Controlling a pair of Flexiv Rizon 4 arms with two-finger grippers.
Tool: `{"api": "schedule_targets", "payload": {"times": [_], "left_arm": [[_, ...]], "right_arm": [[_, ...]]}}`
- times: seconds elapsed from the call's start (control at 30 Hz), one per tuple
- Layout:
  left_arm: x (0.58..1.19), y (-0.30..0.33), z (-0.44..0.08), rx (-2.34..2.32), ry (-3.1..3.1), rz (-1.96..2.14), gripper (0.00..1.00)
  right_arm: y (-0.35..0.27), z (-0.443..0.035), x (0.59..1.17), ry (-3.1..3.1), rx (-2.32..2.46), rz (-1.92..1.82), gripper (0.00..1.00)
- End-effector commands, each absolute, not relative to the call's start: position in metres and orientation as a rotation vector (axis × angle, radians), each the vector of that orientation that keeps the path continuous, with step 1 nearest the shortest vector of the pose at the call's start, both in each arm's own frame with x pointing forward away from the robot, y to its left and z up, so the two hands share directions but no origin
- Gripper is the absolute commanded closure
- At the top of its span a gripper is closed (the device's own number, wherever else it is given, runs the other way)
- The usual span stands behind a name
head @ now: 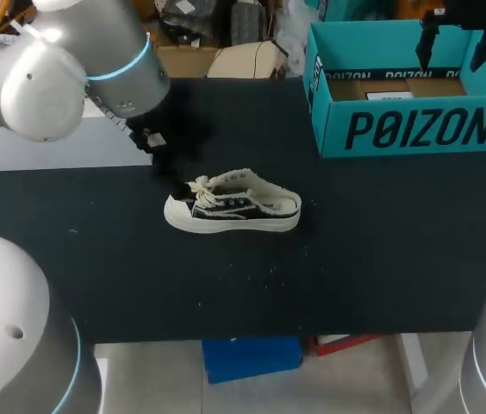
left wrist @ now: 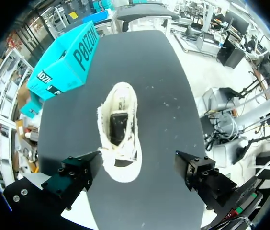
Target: Take the shoe out of the shoebox, open the shoe tongue, remove and reinsert the insole, then place the shoe into the shoebox
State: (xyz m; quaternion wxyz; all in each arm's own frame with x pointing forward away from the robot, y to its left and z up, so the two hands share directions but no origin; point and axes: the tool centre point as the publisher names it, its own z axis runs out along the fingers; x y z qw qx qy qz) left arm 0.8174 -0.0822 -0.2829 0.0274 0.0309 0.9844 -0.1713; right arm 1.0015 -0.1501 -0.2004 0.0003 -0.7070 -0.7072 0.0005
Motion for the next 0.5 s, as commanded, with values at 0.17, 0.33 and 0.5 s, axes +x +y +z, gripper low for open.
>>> {"api": "schedule_targets", "payload": {"times": [0.17,0.33,0.5], "left_arm": [[0.8224,-0.0577,-0.2953,0.062,2.888,-1.041,0.00],[0.8224,-0.0577,-0.2953,0.062,2.888,-1.041,0.00],[0.8224,-0.0577,-0.2953,0.062,2.888,-1.041,0.00]], "right_arm": [[-0.1501,-0.2003,1.0013,-2.221,-2.221,0.002,0.00],[-0.1501,-0.2003,1.0013,-2.221,-2.221,0.002,0.00],[-0.1501,-0.2003,1.0013,-2.221,-2.221,0.002,0.00]]}}
